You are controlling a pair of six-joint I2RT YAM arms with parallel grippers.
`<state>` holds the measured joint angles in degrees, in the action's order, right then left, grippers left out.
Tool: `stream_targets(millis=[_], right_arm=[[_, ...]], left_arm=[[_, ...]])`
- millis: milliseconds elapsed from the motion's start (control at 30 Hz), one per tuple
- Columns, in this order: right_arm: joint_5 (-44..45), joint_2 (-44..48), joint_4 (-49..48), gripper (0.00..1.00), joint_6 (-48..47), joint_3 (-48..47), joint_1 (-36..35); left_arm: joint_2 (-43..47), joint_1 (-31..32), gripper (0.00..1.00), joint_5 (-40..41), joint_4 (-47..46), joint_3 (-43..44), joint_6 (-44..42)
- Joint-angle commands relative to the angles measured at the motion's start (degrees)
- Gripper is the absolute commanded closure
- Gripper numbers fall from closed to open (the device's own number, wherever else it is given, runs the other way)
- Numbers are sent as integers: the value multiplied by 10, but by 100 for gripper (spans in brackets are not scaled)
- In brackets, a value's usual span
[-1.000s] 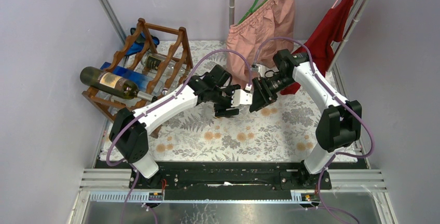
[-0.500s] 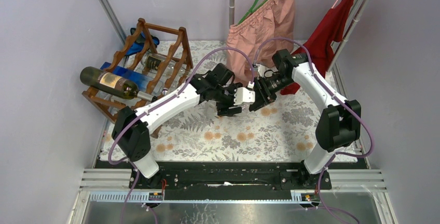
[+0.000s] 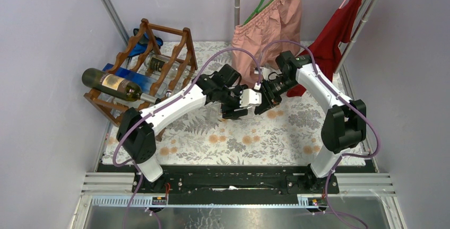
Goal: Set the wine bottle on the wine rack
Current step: Pick up the wine bottle from the center of the board.
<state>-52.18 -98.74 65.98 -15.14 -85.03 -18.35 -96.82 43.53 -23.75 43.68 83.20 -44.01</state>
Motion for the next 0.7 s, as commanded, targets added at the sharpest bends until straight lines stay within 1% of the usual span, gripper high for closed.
stream_targets(millis=[0, 33, 100, 133, 167, 267, 400, 433, 467, 667], right_arm=[[-17, 4, -2, 84, 2, -5, -10], [-23, 5, -2, 93, 1, -7, -9], [-47, 9, 0, 99, -3, -10, -9], [-65, 11, 1, 100, -5, -10, -8], [-79, 15, 2, 100, -7, -9, -7], [-113, 25, -2, 100, -6, -3, 0], [-154, 34, -10, 100, -6, 6, 13], [-164, 36, -13, 100, -5, 10, 16], [-177, 38, -16, 100, -4, 14, 17], [-220, 45, -24, 100, -5, 22, 21]], left_arm=[[0, 7, 100, -1, -30, 47, -12], [-1, 7, 99, 2, -30, 50, -11], [-4, 7, 94, 14, -31, 58, -3], [-4, 7, 86, 20, -30, 64, 3], [-2, 6, 76, 23, -31, 68, 9], [15, 6, 41, 10, -32, 69, 20], [63, 7, 14, -1, -67, 30, 34], [75, 7, 5, -2, -75, 19, 37], [84, 7, 2, -2, -81, 13, 40], [121, 7, 1, -11, -83, 22, 69]])
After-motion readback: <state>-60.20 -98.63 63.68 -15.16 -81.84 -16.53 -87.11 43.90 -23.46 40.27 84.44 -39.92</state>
